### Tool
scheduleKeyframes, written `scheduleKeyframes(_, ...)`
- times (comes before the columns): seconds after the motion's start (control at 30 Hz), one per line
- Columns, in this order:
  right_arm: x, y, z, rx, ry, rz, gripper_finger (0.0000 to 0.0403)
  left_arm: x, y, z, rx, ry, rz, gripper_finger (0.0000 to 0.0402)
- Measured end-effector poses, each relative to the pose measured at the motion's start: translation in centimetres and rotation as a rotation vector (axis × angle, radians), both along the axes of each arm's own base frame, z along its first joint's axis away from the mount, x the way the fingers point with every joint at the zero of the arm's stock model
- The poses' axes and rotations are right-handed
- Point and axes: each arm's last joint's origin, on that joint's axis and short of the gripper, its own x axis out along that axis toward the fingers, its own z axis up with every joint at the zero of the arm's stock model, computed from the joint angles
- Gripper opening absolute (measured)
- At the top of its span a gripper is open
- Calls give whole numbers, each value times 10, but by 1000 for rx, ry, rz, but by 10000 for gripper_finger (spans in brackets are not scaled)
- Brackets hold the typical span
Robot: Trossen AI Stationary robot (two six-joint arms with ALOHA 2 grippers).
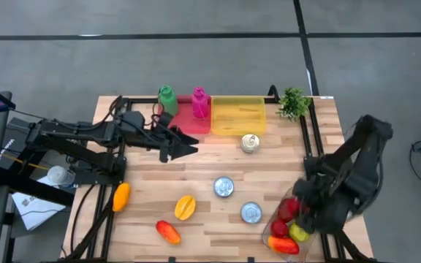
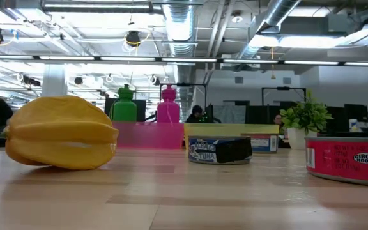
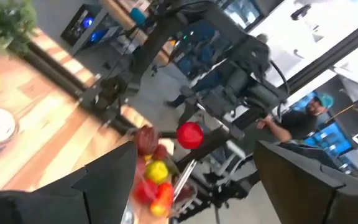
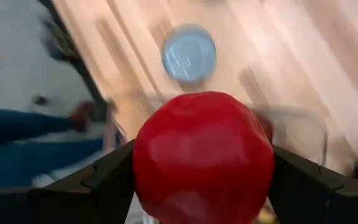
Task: Pick & Place Food Item
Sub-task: Put the apple into the transparent bin
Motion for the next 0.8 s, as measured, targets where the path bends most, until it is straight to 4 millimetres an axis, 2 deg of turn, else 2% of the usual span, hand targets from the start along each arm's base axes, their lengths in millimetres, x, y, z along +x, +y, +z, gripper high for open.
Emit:
scheduleKeyframes(0.17, 10, 34, -37, -66, 210, 7, 296, -1, 0, -7, 7, 73, -1, 312)
scheduleKeyframes(0.33, 17, 51, -70, -154, 418, 25, 296, -1, -1, -11, 10, 113, -6, 314)
scheduleKeyframes(0.57, 28, 56, -82, -159, 444, 13, 296, -2, -3, -12, -1, 125, -92, 311)
scheduleKeyframes(0.8, 35, 46, -99, -45, 430, -13, 296, -22, -4, -12, 17, 205, -151, 310)
